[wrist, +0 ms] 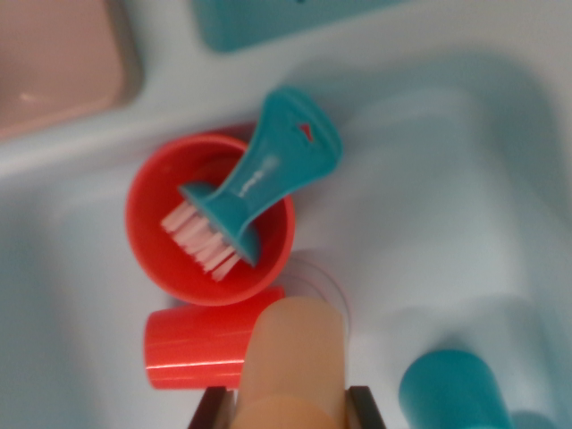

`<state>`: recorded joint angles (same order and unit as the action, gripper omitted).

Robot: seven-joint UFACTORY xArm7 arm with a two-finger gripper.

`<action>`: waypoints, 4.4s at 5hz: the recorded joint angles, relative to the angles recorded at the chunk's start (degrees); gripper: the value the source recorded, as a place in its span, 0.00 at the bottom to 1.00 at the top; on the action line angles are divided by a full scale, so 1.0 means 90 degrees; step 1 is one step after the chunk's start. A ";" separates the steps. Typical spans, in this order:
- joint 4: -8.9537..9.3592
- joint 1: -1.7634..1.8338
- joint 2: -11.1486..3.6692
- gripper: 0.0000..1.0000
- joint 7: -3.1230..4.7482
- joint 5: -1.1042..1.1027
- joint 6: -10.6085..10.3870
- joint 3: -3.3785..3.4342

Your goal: Pick detergent from the sink

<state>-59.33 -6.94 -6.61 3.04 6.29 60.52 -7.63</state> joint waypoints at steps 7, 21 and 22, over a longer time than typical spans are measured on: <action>-0.0827 0.0002 0.0290 1.00 -0.0117 -0.0078 0.1109 -0.0009; -0.2244 0.0006 0.0786 1.00 -0.0317 -0.0213 0.3008 -0.0025; -0.2244 0.0006 0.0786 1.00 -0.0317 -0.0213 0.3008 -0.0025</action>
<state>-79.52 -6.89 0.46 0.19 4.38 87.59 -7.85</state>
